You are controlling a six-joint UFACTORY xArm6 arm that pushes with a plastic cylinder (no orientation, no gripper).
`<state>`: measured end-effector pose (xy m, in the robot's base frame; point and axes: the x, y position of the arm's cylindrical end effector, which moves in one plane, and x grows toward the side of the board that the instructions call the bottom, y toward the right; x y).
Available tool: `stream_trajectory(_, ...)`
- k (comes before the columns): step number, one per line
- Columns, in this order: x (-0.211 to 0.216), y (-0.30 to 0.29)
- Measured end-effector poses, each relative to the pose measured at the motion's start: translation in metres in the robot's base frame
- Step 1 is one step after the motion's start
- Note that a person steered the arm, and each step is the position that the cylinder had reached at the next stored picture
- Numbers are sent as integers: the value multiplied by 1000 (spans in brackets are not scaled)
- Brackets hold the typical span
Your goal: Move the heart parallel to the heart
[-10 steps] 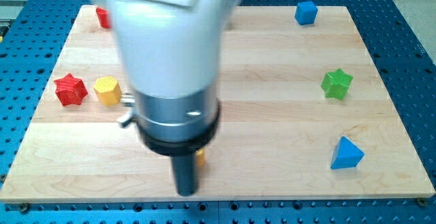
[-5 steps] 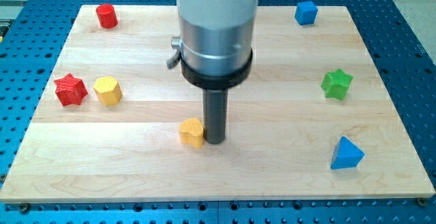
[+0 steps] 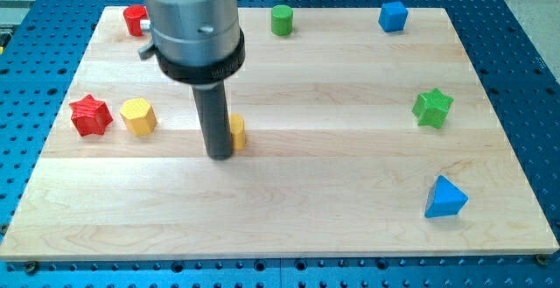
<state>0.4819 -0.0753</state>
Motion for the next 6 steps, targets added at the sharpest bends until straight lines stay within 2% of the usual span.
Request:
stream_trajectory(1, 16, 14)
stream_trajectory(2, 11, 56)
stream_trajectory(3, -15, 52)
stream_trajectory(4, -17, 6)
stream_trajectory(6, -37, 0)
